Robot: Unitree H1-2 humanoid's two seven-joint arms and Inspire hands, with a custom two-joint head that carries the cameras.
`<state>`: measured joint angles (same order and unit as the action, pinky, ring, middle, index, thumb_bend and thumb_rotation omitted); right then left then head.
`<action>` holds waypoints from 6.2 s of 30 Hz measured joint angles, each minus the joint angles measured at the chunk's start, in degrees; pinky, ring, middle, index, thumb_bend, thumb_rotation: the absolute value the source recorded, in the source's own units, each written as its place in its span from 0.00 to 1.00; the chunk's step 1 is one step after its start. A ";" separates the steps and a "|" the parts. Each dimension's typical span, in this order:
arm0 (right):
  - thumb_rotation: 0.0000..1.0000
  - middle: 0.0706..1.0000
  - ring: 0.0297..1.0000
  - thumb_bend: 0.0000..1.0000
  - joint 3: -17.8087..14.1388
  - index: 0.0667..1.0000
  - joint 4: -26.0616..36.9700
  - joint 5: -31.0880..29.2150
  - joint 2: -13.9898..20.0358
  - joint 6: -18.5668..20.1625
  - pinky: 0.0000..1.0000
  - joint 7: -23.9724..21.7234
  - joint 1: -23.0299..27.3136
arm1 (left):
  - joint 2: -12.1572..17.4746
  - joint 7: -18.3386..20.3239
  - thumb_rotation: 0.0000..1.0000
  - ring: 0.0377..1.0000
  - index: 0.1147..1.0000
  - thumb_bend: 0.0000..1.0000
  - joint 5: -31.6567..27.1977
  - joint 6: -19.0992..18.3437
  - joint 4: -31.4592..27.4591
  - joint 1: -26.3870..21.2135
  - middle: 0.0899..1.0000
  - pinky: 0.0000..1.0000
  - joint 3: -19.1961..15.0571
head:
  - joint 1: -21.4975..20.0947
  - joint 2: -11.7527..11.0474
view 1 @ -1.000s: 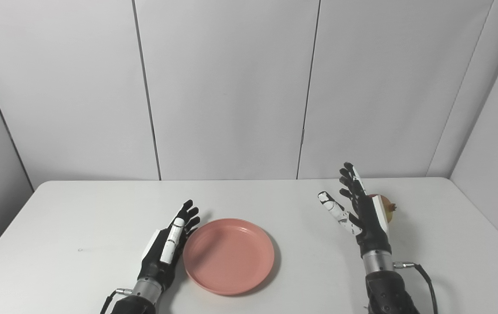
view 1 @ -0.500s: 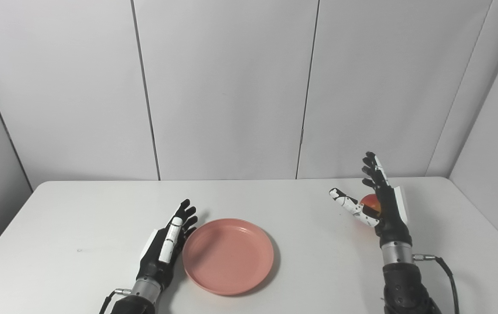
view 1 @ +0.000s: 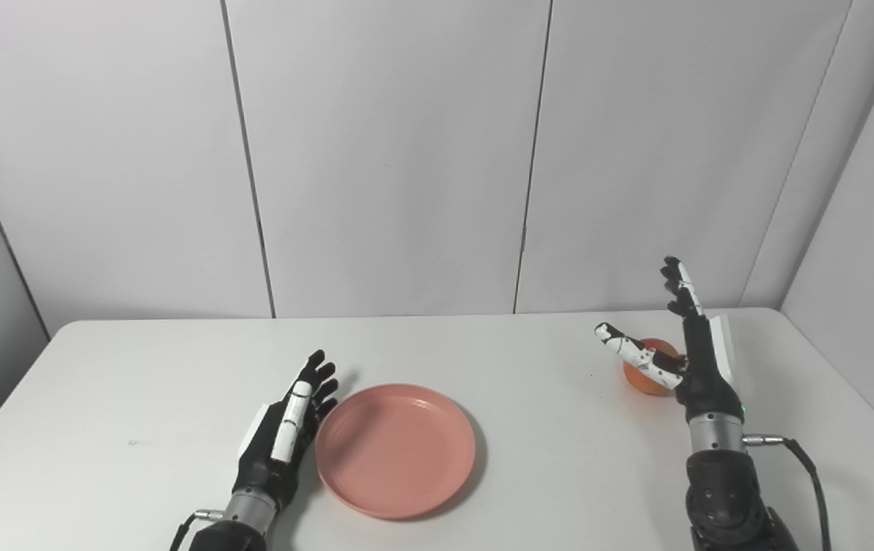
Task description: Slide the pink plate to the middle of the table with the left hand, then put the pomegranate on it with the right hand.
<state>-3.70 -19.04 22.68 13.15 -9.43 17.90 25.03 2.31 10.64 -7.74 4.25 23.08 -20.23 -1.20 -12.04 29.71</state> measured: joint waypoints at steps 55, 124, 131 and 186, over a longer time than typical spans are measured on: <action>0.12 0.85 0.82 0.77 3.97 0.86 -22.43 5.17 3.38 3.97 0.73 7.74 5.63 | 1.33 3.28 1.00 0.96 0.96 0.51 -2.10 1.12 1.43 -0.81 0.96 0.94 -0.05 | -2.29 0.17; 0.00 0.45 0.40 0.52 7.65 0.49 -26.31 1.97 3.42 0.17 0.45 14.13 7.07 | 1.35 3.32 1.00 0.96 0.97 0.51 -2.10 1.10 1.41 -0.82 0.97 0.95 -0.01 | -1.59 0.79; 0.00 0.45 0.40 0.52 7.62 0.50 -25.91 2.14 3.33 0.15 0.43 14.22 6.93 | 1.36 3.27 1.00 0.97 0.98 0.51 -2.09 1.05 1.33 -0.81 0.97 0.95 0.02 | -1.59 0.79; 0.00 0.46 0.42 0.52 7.89 0.48 1.03 0.17 -0.48 -3.29 0.44 1.77 -0.91 | -0.75 -1.97 1.00 0.98 1.00 0.52 4.36 1.13 1.27 -0.93 1.00 0.95 3.36 | 10.98 0.00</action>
<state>4.19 -18.01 22.85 12.67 -12.72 19.67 24.12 1.56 8.67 -3.39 5.38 24.35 -21.16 2.16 -1.06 29.71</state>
